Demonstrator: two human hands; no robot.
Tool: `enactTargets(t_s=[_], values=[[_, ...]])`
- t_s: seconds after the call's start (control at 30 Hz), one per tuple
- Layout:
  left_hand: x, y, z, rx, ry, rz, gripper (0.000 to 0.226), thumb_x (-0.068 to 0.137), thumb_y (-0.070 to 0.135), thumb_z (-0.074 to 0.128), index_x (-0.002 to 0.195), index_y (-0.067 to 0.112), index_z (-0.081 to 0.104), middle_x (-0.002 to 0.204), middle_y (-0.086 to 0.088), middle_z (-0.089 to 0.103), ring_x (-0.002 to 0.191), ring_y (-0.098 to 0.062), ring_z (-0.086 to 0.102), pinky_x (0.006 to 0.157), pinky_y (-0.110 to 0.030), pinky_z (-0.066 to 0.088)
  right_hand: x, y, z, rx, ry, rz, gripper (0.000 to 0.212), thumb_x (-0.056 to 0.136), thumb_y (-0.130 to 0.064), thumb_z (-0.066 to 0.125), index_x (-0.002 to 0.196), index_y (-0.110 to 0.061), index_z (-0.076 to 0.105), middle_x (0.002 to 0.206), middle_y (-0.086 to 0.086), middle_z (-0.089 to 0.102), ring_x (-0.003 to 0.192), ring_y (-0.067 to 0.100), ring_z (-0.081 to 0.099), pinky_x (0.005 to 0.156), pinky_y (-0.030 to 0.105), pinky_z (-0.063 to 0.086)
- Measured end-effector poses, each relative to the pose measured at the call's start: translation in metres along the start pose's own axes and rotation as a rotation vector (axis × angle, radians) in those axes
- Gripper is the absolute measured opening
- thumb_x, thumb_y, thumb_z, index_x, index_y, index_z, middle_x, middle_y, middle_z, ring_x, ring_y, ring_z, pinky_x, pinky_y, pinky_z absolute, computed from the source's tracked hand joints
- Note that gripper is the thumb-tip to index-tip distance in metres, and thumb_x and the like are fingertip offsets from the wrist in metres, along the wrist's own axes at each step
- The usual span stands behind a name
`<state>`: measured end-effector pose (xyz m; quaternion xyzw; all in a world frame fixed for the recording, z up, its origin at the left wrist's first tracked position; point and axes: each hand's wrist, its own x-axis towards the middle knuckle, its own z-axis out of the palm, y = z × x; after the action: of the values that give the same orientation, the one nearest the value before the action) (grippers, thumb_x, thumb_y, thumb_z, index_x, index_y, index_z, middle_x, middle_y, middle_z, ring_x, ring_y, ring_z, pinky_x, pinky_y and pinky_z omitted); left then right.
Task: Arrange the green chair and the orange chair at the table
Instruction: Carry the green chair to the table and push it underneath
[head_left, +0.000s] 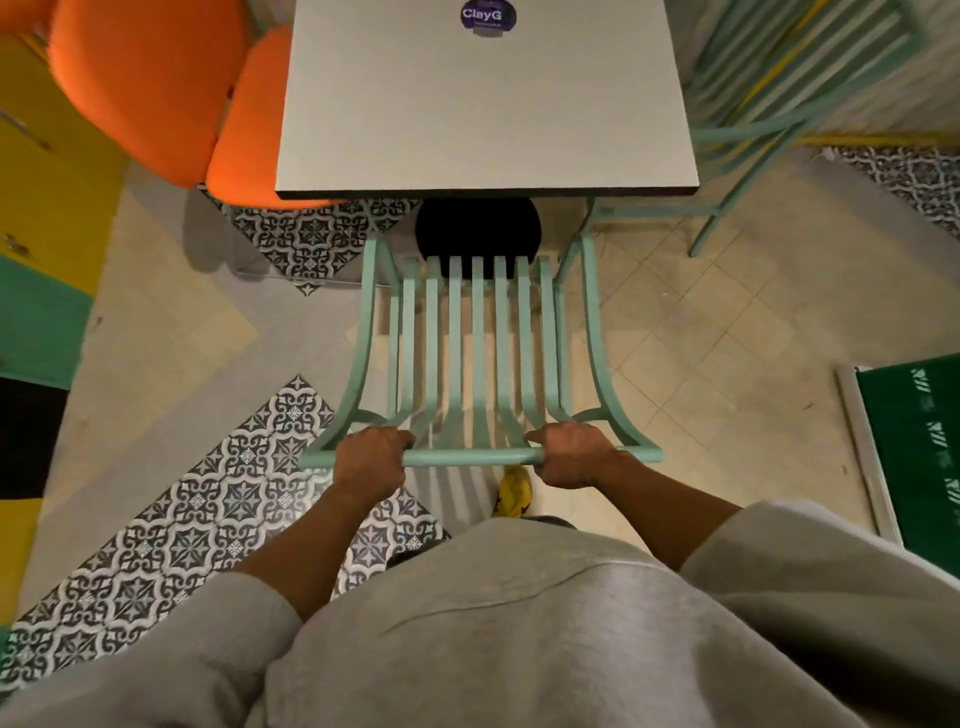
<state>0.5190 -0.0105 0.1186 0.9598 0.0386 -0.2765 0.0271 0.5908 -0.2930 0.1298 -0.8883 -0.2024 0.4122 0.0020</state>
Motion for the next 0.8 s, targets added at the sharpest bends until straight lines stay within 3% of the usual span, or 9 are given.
enactTargets(t_s=[0.43, 0.6, 0.8], values=[[0.056, -0.002, -0.035, 0.023, -0.037, -0.029, 0.046, 0.086, 0.021, 0.07, 0.128, 0.04, 0.069, 0.11, 0.004, 0.076, 0.098, -0.02, 0.074, 0.087, -0.037, 0.061, 0.047, 0.017, -0.046, -0.111, -0.036, -0.087, 0.063, 0.086, -0.033, 0.07, 0.147, -0.027, 0.057, 0.126, 0.005, 0.07, 0.11, 0.029, 0.068, 0.092, 0.043, 0.06], [0.076, -0.009, -0.046, 0.082, -0.077, 0.04, 0.043, 0.083, 0.022, 0.067, 0.123, 0.037, 0.069, 0.106, 0.005, 0.075, 0.097, -0.022, 0.073, 0.083, -0.036, 0.061, 0.06, 0.016, -0.061, -0.129, -0.066, -0.058, 0.066, 0.091, -0.039, 0.067, 0.154, -0.028, 0.05, 0.137, 0.006, 0.065, 0.122, 0.03, 0.063, 0.095, 0.043, 0.056], [0.104, -0.016, -0.063, 0.093, -0.073, 0.113, 0.036, 0.086, 0.026, 0.067, 0.121, 0.033, 0.071, 0.104, 0.003, 0.075, 0.095, -0.023, 0.073, 0.084, -0.037, 0.062, 0.078, 0.019, -0.083, -0.07, -0.062, 0.026, 0.07, 0.094, -0.023, 0.064, 0.16, -0.033, 0.044, 0.146, 0.004, 0.06, 0.129, 0.028, 0.06, 0.103, 0.042, 0.054]])
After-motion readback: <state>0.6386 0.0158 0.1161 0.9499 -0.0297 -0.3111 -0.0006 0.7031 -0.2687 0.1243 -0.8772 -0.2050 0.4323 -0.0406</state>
